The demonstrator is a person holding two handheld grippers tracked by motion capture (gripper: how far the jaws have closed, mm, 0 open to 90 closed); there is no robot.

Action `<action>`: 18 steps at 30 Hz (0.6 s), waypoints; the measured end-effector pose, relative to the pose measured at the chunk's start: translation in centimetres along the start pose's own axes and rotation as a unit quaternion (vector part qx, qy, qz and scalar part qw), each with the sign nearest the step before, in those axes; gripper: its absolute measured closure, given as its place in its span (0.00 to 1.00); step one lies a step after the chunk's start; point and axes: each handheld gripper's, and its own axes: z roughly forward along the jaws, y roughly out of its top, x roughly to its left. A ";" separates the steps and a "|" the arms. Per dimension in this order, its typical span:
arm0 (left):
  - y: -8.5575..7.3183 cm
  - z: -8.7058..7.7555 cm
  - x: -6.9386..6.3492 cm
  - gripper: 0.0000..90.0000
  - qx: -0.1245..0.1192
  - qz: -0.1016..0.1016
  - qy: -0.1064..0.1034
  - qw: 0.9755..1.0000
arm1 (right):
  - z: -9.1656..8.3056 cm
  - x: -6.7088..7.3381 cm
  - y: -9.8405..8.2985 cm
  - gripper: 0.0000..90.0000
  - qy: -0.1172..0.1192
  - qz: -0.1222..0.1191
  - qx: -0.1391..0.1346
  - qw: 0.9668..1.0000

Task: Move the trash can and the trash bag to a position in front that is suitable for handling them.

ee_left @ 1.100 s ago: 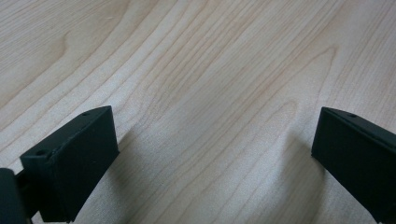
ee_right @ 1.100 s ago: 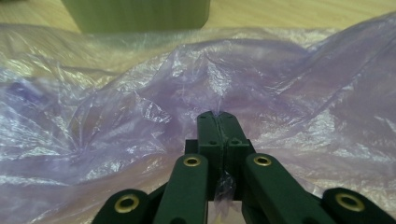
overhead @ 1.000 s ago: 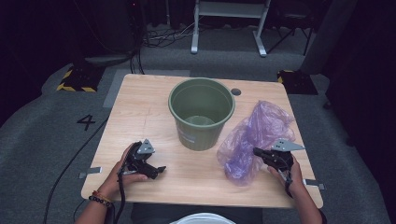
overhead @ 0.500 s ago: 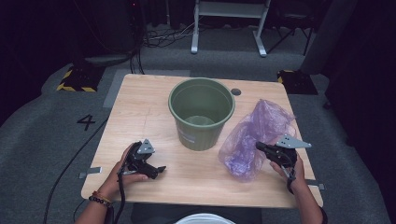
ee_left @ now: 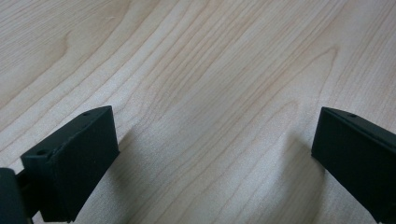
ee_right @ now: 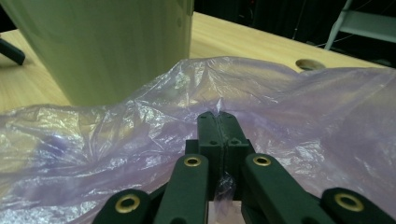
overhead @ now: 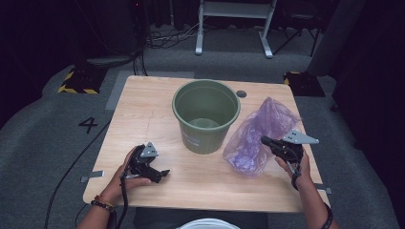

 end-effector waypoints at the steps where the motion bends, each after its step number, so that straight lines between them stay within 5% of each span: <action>1: 0.0 0.0 0.0 0.00 0.000 0.000 0.000 1.000 | 0.0 0.0 0.2 1.00 0.000 0.002 -0.003 1.000; 18: 0.0 0.0 0.0 0.00 0.000 0.000 0.000 1.000 | -0.8 -0.5 3.1 1.00 -0.035 -0.001 -0.065 0.997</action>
